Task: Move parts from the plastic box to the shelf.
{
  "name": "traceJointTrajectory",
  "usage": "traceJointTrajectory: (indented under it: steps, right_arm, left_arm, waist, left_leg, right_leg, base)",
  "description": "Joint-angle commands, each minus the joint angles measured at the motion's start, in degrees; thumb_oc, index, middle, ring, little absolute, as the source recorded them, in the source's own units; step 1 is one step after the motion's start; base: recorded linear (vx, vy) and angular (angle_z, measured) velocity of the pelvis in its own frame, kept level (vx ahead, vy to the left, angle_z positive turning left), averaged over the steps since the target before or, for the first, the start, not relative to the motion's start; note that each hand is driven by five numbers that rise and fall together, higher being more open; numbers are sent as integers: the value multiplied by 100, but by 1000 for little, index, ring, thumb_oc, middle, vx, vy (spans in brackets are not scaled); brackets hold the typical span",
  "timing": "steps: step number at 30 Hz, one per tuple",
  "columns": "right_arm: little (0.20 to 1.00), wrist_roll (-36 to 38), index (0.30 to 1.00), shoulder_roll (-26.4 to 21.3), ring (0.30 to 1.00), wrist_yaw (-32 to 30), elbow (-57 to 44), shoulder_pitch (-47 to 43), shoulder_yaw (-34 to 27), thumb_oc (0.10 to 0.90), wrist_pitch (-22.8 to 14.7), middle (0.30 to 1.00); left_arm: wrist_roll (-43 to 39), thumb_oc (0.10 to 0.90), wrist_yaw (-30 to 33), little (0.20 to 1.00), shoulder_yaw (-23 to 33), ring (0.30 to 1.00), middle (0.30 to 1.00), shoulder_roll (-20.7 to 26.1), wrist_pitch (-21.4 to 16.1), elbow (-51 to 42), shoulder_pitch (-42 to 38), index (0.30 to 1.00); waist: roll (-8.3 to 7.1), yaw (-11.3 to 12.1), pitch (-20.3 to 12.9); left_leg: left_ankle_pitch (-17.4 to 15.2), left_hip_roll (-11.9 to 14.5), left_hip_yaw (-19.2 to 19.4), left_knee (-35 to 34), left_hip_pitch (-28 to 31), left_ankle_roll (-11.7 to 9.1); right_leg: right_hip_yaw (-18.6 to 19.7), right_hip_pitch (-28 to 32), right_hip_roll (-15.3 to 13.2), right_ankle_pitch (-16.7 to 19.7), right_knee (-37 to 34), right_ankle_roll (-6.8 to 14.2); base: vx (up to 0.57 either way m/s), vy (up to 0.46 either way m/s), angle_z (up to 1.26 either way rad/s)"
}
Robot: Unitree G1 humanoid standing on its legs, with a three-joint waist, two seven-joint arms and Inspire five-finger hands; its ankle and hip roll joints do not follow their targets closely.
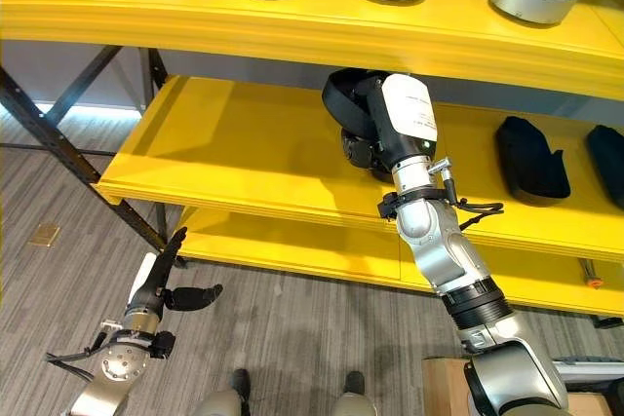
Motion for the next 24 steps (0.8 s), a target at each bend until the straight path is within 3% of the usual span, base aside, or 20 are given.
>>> traceJointTrajectory:
  steps: [1, 9, 10, 15, 16, 17, 19, 22, 24]
  right_arm:
    - [300, -153, 300, -23, 300, -345, -524, -967, -308, 400, -362, 300]
    - [300, -54, 300, 41, 300, -363, -587, -1017, -277, 400, -408, 300]
    - [300, -43, 300, -99, 300, -410, -544, -1006, -321, 400, -417, 300]
    - [300, 29, 300, -246, 300, -451, -616, -923, -371, 400, -469, 300]
    - [300, 42, 300, -279, 300, -436, -651, -927, -361, 400, -477, 300]
    - [300, 83, 300, -311, 300, -468, -678, -979, -309, 400, -498, 300]
    - [300, 116, 300, -353, 300, -483, -672, -1049, -302, 400, -493, 300]
    - [300, 113, 300, -287, 300, -517, -757, -982, -311, 400, -491, 300]
    - [300, 146, 300, -216, 300, -483, -750, -967, -296, 400, -467, 300]
  left_arm:
    - [-106, 900, 127, 1000, 232, 1000, 1000, 456, -440, -752, -149, 1000]
    - [-158, 900, 92, 1000, 206, 1000, 1000, 481, -448, -777, -179, 1000]
    - [-184, 900, 72, 1000, 71, 1000, 1000, 512, -471, -681, -327, 1000]
    - [-340, 900, 116, 1000, 139, 1000, 1000, 326, -426, -510, -242, 1000]
    - [-377, 900, 105, 1000, 195, 1000, 1000, 266, -411, -494, -159, 1000]
    - [-507, 900, 56, 1000, 244, 1000, 1000, 185, -397, -502, -46, 1000]
    - [-502, 900, 35, 1000, 244, 1000, 1000, 189, -396, -514, -40, 1000]
    - [-529, 900, 54, 1000, 184, 1000, 1000, 128, -355, -533, -55, 1000]
    - [-431, 900, 23, 1000, 198, 1000, 1000, 195, -346, -632, -65, 1000]
  waist:
    - [-298, 37, -836]
    - [-102, -51, -978]
    - [-38, -120, -951]
    - [-34, -119, -949]
    - [-31, -93, -925]
    - [-102, 60, -772]
    - [-144, 115, -671]
    - [-153, 152, -577]
    - [-52, 132, -578]
  left_leg:
    - [-433, 356, -331, 429, -54, -141]
    - [-31, 550, -271, -215, 164, -222]
    - [179, 668, -339, -356, 124, -304]
    - [475, 930, -458, -366, 44, -430]
    - [677, 999, -527, -107, -61, -472]
    - [1268, 1013, -829, 629, -290, -494]
    - [1382, 922, -1066, 976, -422, -457]
    - [1278, 765, -1080, 1002, -639, -347]
    - [1200, 824, -1054, 0, -617, -381]
  right_leg:
    - [188, 78, -272, 192, -324, 168]
    - [323, 13, -48, -70, -165, 68]
    - [290, -70, 129, -305, 84, -43]
    - [200, -64, 405, -553, 196, -255]
    - [181, -17, 487, -574, 177, -332]
    - [215, 74, 657, -574, 140, -516]
    - [243, 103, 707, -575, 130, -590]
    - [177, 170, 698, -677, 128, -621]
    - [198, 144, 685, -774, 201, -520]
  base:
    - [26, -87, 3]
    - [9, -80, -6]
    - [-3, -187, 10]
    - [26, -192, 23]
    - [-10, -292, 9]
    - [-12, -288, 6]
    - [-24, -237, -3]
    - [33, -106, 3]
    - [110, 37, 32]
